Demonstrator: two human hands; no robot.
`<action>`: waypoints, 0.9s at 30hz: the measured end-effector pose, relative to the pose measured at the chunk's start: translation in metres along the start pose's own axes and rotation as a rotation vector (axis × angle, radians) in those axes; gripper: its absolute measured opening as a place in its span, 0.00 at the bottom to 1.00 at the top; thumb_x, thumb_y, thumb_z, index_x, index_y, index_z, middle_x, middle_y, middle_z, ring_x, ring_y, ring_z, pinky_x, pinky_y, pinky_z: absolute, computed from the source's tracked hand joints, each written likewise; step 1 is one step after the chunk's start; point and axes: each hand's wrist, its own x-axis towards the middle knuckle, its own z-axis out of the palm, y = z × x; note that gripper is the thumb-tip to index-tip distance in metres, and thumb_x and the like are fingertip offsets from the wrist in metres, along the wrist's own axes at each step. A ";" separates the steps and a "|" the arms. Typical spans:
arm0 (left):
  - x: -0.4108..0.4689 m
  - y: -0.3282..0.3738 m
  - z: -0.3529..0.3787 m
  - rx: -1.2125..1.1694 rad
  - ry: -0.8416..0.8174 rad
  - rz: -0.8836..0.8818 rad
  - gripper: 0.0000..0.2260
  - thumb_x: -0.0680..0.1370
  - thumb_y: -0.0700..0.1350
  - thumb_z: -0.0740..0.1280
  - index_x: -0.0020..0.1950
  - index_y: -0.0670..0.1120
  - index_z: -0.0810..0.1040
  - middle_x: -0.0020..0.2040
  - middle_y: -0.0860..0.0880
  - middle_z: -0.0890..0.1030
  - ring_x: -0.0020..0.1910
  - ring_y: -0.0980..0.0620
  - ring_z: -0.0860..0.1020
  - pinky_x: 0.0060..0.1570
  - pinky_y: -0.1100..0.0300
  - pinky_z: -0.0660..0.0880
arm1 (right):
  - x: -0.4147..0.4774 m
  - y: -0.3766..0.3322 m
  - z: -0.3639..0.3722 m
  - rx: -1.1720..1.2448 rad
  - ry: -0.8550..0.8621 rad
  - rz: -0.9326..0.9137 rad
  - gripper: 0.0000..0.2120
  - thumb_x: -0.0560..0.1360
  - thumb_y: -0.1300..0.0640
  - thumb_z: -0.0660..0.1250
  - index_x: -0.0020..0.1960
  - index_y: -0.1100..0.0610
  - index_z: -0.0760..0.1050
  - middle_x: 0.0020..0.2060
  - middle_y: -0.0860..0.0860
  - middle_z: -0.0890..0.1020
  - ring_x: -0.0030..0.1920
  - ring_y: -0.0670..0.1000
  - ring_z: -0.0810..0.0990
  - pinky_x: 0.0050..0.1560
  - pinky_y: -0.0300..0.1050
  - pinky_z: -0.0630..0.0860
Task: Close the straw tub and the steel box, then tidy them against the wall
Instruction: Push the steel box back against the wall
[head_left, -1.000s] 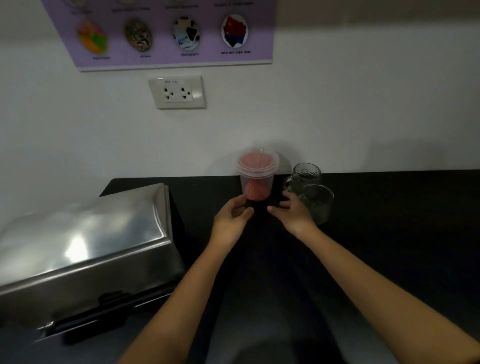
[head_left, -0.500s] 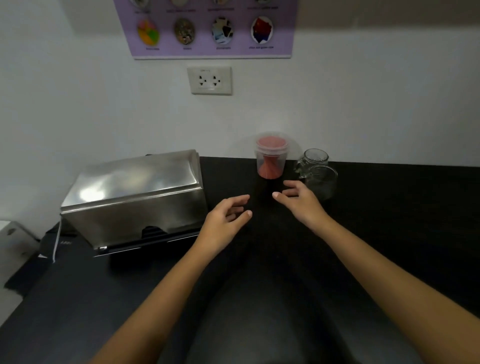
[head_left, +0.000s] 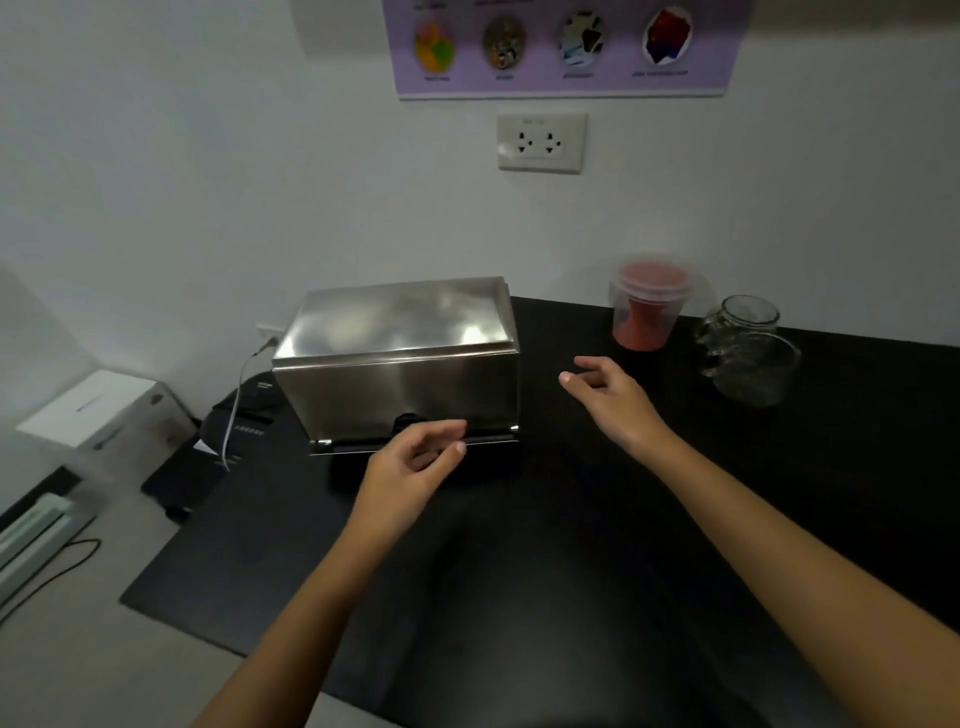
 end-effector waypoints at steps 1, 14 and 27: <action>-0.004 -0.003 -0.014 0.016 0.050 0.010 0.10 0.73 0.39 0.69 0.47 0.55 0.80 0.48 0.55 0.83 0.47 0.62 0.80 0.48 0.73 0.73 | 0.001 0.000 0.004 -0.004 -0.004 0.001 0.23 0.74 0.48 0.63 0.66 0.53 0.66 0.57 0.51 0.75 0.53 0.46 0.72 0.47 0.38 0.66; 0.040 -0.051 -0.148 0.051 0.215 0.016 0.30 0.67 0.45 0.73 0.66 0.49 0.67 0.63 0.47 0.73 0.59 0.51 0.74 0.60 0.54 0.71 | 0.014 -0.019 0.057 0.035 -0.151 0.047 0.51 0.53 0.38 0.74 0.70 0.50 0.57 0.68 0.51 0.69 0.58 0.44 0.68 0.53 0.38 0.68; 0.102 -0.078 -0.147 0.081 -0.046 0.041 0.48 0.53 0.61 0.76 0.69 0.48 0.66 0.55 0.55 0.79 0.54 0.65 0.77 0.46 0.77 0.72 | 0.011 -0.026 0.082 0.021 0.049 0.073 0.51 0.51 0.39 0.76 0.69 0.49 0.59 0.64 0.47 0.70 0.64 0.48 0.69 0.66 0.52 0.67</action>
